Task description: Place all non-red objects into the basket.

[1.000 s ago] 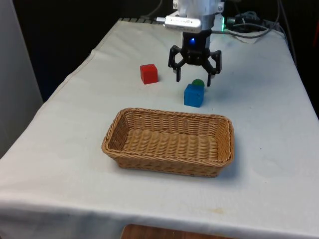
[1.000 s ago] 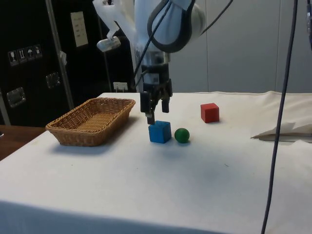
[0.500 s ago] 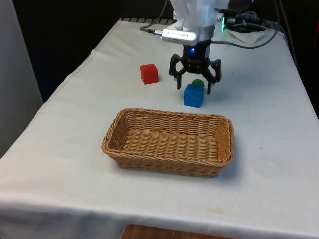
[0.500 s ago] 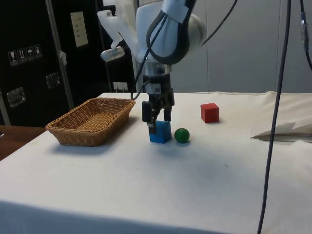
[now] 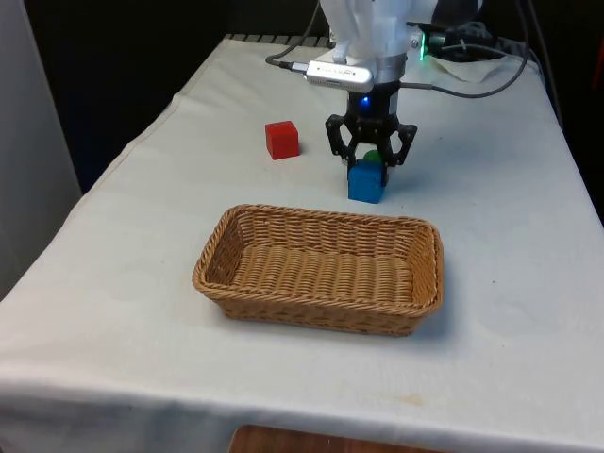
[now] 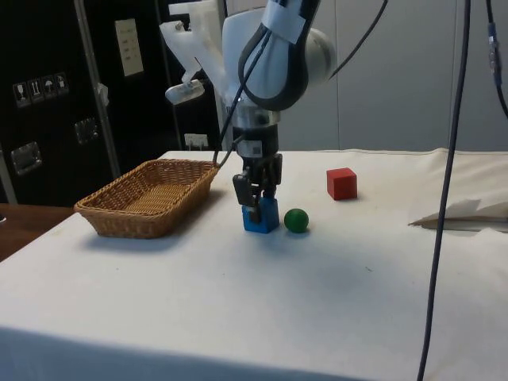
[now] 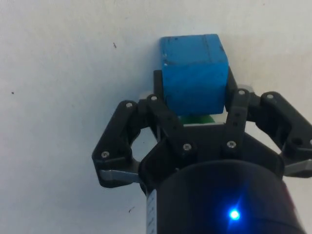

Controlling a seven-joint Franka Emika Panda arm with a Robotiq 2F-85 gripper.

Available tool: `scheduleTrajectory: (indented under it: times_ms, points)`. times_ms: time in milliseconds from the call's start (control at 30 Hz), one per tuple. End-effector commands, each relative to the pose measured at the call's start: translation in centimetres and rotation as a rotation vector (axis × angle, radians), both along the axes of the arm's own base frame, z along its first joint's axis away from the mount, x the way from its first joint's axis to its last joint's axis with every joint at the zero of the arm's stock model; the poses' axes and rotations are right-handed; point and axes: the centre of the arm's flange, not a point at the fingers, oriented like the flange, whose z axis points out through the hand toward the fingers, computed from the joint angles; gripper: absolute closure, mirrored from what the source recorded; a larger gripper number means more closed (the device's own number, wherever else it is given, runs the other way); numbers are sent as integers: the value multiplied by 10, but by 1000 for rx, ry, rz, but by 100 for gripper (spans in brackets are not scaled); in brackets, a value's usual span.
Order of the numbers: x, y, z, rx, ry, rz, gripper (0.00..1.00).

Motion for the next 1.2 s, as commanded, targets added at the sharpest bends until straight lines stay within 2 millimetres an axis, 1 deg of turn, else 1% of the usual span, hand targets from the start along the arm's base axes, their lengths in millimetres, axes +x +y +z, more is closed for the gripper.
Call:
scheduleTrajectory:
  times_ms: [0, 133, 167, 200, 233, 433, 467, 500, 633, 800, 833, 867, 900, 1067, 1100, 1167]
  points:
    - [1, 3, 1, 16, -12, 1, 99]
    - [1, 2, 1, 13, -12, 1, 98]
    - [1, 2, 5, 13, -11, 1, 98]
    - [0, 0, 0, 0, 0, 0, 98]
    - [1, 0, 8, 11, -12, 0, 98]
    - [0, -3, 27, 16, -17, -1, 98]
    - [1, -4, 34, 19, -20, 0, 98]
    - [1, -3, 28, 23, -22, -1, 98]
    - [2, -5, 47, 29, -25, 2, 98]
    - [2, -6, 63, 39, -31, 3, 98]
    - [3, -4, 62, 49, -38, 5, 98]
    - [3, -5, 70, 44, -35, 5, 98]
    - [4, -5, 72, 46, -36, 6, 98]
    - [12, -5, 91, 56, -43, 13, 98]
    - [11, -3, 91, 66, -52, 15, 98]
    - [19, -4, 101, 63, -43, 17, 98]
